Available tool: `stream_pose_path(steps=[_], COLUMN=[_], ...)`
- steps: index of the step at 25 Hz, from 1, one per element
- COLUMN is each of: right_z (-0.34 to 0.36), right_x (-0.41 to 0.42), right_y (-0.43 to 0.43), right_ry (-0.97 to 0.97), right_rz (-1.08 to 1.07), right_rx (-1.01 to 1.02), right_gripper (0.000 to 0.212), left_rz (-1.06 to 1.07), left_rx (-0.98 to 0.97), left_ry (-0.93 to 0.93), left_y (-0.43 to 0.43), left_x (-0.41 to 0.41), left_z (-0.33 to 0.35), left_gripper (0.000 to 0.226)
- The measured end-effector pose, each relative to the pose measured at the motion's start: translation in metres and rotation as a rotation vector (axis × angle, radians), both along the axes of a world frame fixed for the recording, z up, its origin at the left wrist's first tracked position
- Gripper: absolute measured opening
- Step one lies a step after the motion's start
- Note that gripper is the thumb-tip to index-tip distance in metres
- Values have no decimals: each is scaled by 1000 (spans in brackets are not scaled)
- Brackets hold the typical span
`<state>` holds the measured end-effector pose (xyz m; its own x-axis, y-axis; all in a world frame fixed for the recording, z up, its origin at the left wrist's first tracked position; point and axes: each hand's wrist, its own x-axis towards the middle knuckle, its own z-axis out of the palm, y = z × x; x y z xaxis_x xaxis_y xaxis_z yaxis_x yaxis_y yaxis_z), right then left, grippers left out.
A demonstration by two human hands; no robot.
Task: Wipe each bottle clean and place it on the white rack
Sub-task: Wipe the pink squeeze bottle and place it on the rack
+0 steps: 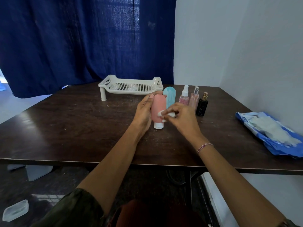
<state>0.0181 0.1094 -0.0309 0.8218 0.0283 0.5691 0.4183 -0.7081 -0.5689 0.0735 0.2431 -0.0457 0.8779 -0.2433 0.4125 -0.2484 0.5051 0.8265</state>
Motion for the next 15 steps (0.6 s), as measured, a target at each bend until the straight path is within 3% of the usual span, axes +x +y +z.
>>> stream_pose_path(steps=[4,12,15], right_z=[-11,26,42], right_x=[-8,8,17], right_y=[-3,0,5], right_ry=[169,-108,-163], right_rz=[32,-91,-96], right_rx=[-121,214,175], right_gripper=[14,15,15], left_rz=[46,71,118], left_rx=[40,38,40], left_ry=[-27,13,48], left_y=[0,-1,-2], left_x=[-3,0,1], left_z=[1,1,0], left_gripper=[28,26,33])
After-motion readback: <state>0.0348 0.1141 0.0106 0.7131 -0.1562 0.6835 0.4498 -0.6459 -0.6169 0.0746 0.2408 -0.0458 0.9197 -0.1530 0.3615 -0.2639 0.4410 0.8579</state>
